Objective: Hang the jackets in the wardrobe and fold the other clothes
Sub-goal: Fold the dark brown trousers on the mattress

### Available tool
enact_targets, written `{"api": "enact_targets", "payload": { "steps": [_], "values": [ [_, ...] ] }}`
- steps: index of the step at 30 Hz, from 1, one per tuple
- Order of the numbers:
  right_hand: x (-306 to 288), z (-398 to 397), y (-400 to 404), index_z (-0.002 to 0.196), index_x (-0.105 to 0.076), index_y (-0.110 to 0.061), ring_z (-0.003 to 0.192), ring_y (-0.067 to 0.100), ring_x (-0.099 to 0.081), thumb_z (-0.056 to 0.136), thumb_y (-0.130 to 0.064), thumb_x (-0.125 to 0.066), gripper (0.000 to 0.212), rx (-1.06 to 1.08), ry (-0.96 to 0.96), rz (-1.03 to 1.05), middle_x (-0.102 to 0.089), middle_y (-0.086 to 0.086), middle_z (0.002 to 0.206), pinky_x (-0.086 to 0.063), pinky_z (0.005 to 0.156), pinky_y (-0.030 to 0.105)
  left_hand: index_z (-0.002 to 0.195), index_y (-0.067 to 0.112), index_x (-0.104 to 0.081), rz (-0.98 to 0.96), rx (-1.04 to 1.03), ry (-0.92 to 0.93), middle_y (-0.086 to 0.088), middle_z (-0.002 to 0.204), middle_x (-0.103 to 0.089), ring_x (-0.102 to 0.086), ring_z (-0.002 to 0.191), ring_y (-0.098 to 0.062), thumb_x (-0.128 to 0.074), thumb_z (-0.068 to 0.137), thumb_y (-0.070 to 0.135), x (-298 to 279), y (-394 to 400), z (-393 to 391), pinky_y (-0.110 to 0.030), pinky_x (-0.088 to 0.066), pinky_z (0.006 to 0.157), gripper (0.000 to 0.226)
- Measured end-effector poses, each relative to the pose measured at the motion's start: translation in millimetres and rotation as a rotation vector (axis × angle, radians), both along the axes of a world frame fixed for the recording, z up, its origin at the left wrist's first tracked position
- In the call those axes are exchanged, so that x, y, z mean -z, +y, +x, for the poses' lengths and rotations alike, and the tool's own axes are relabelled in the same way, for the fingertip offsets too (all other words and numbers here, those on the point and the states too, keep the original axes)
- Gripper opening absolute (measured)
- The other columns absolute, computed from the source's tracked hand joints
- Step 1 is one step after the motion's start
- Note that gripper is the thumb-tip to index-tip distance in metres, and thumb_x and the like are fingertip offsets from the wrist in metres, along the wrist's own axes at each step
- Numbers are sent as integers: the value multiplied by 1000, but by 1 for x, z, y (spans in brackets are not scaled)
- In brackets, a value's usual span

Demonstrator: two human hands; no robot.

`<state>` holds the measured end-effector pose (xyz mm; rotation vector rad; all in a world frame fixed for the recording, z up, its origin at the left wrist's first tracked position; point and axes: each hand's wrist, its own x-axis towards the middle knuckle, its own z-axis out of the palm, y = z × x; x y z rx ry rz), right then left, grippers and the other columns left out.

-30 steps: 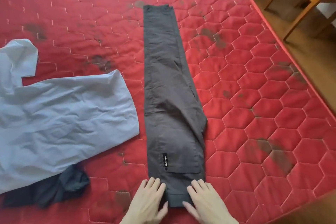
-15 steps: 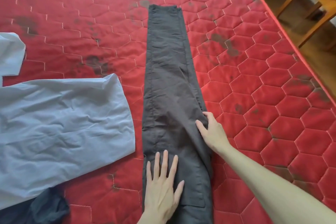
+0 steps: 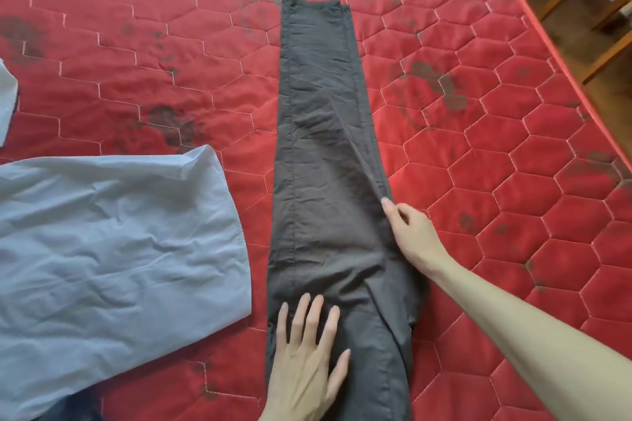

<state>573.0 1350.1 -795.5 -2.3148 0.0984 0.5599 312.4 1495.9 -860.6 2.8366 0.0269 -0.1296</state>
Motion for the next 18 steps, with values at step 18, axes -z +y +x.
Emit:
{"api": "enact_targets", "payload": {
  "steps": [18],
  "values": [
    [25, 114, 66, 65, -51, -15, 71, 26, -48, 95, -37, -70, 41, 109, -172, -8, -51, 3, 65, -30, 64, 37, 158, 25, -46, 112, 15, -137, -10, 169, -32, -28, 156, -35, -65, 79, 61, 28, -2, 4, -69, -22, 120, 89]
  ]
}}
